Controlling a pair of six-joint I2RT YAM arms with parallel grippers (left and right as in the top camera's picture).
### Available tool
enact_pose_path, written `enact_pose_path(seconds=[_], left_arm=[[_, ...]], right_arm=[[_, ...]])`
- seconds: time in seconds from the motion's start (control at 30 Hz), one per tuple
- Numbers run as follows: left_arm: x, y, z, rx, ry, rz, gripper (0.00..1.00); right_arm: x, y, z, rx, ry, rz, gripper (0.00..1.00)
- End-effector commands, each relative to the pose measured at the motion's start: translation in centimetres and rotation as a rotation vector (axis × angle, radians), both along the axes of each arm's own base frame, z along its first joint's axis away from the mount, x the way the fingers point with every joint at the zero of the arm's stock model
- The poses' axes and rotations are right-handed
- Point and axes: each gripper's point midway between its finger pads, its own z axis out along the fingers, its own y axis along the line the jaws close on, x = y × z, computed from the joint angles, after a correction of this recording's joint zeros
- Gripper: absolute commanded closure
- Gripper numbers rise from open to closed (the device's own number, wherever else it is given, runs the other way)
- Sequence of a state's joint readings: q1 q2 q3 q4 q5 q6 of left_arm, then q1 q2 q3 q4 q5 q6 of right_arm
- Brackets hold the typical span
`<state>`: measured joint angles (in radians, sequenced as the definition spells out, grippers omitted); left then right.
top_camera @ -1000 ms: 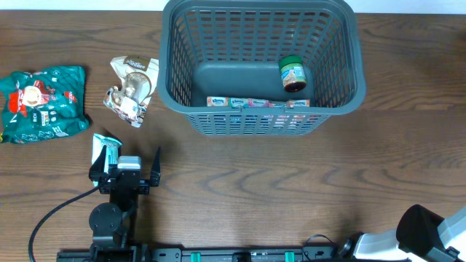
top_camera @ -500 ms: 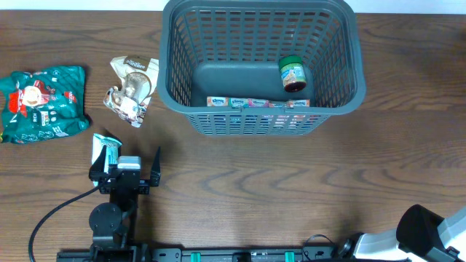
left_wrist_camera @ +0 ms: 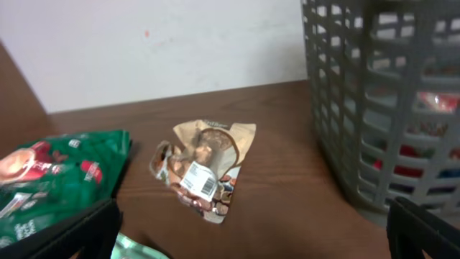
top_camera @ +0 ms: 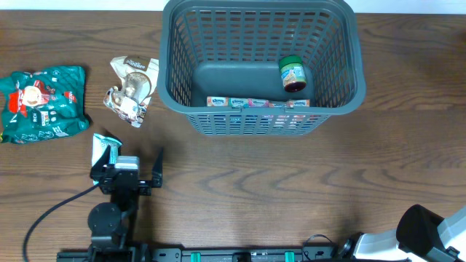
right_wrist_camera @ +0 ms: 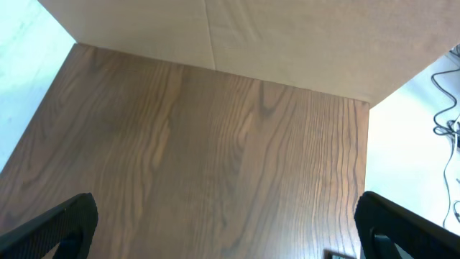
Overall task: Pack container
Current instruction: 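Move the left gripper over the brown Pantree pouch and grasp it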
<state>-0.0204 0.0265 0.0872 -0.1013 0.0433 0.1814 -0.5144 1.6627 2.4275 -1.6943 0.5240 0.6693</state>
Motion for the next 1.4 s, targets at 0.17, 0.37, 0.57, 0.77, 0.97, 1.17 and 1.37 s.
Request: enact_pose_path(seconds=[0.17,0.37,0.57,0.77,0.97,1.17,1.37], left_arm=[[-0.2,3.0,9.2,-0.018,0.155,0.178,0.02],[4.1,2.4,11.0,0.006,0.481,0.155,0.01],[9.9,1.8,11.9,0.005,0.639,0.126,0.02],[12.2,1.3,9.7,0.018,0.707,0.093,0.02],[13.7,1.6,7.9,0.164,0.745,0.02,0.02],[16.1,4.5,3.1,0.141,0.847,0.078,0.02],[18.1,5.5,-2.1,0.089,0.936,0.025,0.02]], right_arm=[[-0.1,-0.2,-0.3,0.004,0.006,-0.014,0.01],[-0.1,-0.2,-0.3,0.004,0.006,-0.015,0.01],[-0.1,-0.2,-0.3,0.004,0.006,-0.015,0.01],[-0.1,-0.2,-0.3,0.004,0.006,-0.014,0.01],[-0.1,-0.2,-0.3,0.004,0.006,-0.014,0.01],[-0.1,-0.2,-0.3,0.004,0.006,-0.015,0.01],[-0.1,-0.2,-0.3,0.004,0.006,-0.015,0.01]])
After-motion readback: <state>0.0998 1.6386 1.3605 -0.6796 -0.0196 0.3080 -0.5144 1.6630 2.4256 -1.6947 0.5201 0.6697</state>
